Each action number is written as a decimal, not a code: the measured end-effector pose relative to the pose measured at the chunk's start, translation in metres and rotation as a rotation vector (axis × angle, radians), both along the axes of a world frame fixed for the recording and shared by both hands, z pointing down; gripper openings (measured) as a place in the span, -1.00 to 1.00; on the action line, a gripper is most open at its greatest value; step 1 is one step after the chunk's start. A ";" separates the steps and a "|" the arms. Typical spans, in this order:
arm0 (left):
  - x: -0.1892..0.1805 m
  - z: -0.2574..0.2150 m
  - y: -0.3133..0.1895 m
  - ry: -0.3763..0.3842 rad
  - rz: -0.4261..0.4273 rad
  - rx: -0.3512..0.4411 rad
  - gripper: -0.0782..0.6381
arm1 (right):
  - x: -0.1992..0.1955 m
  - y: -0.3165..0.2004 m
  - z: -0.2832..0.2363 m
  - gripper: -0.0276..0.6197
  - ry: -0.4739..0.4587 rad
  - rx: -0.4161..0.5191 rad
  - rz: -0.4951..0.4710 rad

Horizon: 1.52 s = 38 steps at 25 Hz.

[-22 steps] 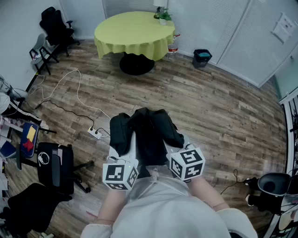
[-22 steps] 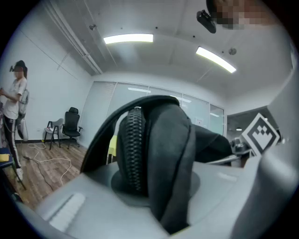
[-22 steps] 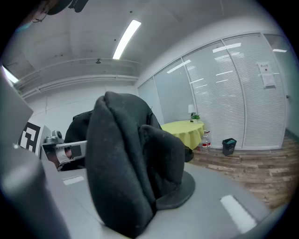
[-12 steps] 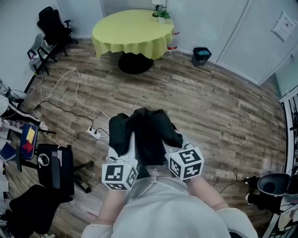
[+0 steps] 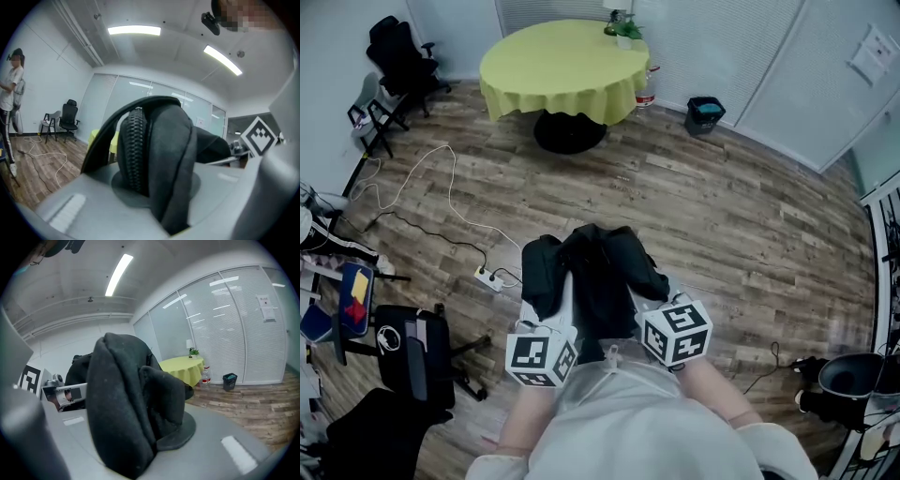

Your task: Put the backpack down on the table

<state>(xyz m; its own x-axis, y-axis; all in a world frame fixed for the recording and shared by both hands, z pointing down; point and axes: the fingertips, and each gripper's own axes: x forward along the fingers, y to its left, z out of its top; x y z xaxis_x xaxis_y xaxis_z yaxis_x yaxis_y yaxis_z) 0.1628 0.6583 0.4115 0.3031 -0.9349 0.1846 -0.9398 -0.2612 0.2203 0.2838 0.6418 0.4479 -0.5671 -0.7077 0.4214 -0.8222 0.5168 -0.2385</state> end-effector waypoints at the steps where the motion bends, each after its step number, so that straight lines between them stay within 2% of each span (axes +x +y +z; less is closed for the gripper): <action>1: -0.005 0.001 -0.009 0.001 0.004 -0.002 -0.70 | -0.005 -0.008 0.001 -0.72 0.003 -0.003 0.002; 14: -0.096 -0.007 -0.148 -0.005 0.088 -0.002 -0.70 | -0.098 -0.137 -0.007 -0.72 0.006 -0.014 0.055; 24: -0.159 -0.019 -0.212 -0.010 0.107 -0.002 -0.70 | -0.163 -0.200 -0.018 -0.72 0.011 -0.013 0.059; 31: -0.176 -0.006 -0.250 -0.010 0.087 -0.018 -0.70 | -0.180 -0.240 -0.006 -0.72 0.018 -0.028 0.044; 38: -0.168 -0.008 -0.313 -0.024 0.034 -0.006 -0.70 | -0.170 -0.313 -0.004 -0.72 -0.016 -0.010 0.001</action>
<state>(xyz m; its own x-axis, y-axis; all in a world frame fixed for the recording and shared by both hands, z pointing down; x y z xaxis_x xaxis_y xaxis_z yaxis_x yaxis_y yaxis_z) -0.0052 0.3448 0.4037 0.3298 -0.9230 0.1980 -0.9355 -0.2914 0.1999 0.1140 0.3292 0.4438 -0.5728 -0.7041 0.4197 -0.8190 0.5132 -0.2568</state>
